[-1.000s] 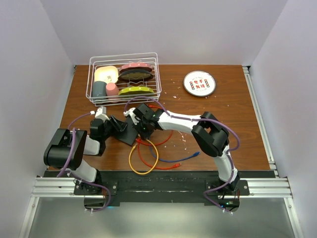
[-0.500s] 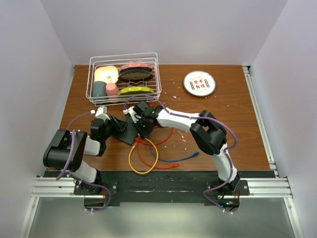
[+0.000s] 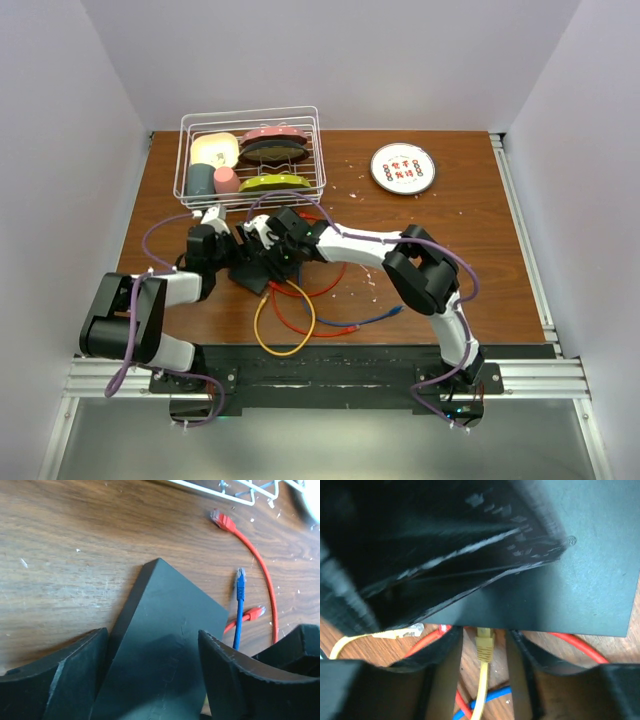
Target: Insert the plug into the switch port
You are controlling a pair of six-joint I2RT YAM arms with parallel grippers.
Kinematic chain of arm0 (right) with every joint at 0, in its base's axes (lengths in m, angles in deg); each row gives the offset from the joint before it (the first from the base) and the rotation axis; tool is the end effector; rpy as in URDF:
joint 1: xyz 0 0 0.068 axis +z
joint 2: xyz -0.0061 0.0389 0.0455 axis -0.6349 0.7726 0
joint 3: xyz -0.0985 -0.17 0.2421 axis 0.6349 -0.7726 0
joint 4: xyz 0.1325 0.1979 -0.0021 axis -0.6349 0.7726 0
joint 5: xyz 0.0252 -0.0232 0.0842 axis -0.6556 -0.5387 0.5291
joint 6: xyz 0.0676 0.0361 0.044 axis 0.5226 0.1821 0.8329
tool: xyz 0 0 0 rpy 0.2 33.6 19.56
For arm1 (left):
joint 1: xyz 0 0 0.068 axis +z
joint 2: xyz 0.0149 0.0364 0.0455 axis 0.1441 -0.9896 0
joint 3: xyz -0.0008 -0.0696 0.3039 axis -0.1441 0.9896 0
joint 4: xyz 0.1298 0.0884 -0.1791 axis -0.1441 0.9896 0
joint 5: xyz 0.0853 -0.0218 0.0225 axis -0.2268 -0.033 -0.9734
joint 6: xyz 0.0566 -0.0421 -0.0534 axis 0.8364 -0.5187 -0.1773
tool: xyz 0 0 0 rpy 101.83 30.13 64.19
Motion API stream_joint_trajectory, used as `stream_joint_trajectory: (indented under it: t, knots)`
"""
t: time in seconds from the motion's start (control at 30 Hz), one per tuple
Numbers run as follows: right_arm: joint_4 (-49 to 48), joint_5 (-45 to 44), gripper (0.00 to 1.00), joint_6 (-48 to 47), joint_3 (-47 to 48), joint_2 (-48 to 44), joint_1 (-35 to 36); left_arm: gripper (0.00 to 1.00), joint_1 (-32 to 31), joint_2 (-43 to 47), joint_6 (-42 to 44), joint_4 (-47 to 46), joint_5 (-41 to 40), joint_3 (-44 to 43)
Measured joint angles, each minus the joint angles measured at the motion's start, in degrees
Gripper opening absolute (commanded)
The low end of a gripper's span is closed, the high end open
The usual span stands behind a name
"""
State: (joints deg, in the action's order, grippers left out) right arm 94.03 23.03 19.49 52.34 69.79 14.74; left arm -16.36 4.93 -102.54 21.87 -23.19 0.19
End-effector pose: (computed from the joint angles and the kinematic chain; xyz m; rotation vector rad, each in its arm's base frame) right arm 0.2740 0.4070 0.1784 -1.2100 2.3052 0.6501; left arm 0.2618 -0.0592 0.1729 -0.3268 2.1416 -0.7365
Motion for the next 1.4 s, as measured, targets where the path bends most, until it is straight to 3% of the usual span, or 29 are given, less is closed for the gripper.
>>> stream_joint_trajectory:
  t: [0.33,0.53,0.77,1.03,1.37,1.4]
  knots:
    - [-7.2,-4.1,0.84,2.2,-6.2,-6.9,1.0,0.8,3.2,3.7,2.5,16.5,4.3,-6.3]
    - [-8.2,-8.8,0.86,3.8,-6.9,-13.6,1.3,0.81,3.2,8.2,2.9,20.7,4.1,-7.2]
    - [-8.1,-12.9,0.72,8.4,-8.5,-15.2,-1.4,0.81,3.2,10.5,3.0,23.7,3.5,-7.2]
    - [-5.4,-15.3,0.64,14.8,-9.6,-14.8,-8.8,0.81,3.2,12.2,3.1,25.6,3.3,-8.0]
    - [-3.5,-13.2,0.48,17.9,-9.4,-6.4,-7.8,0.81,3.2,12.2,3.9,26.6,3.3,-8.0]
    - [-3.7,-13.0,0.4,18.0,-9.4,-6.2,-7.8,0.81,3.2,12.2,3.9,26.6,3.3,-8.0]
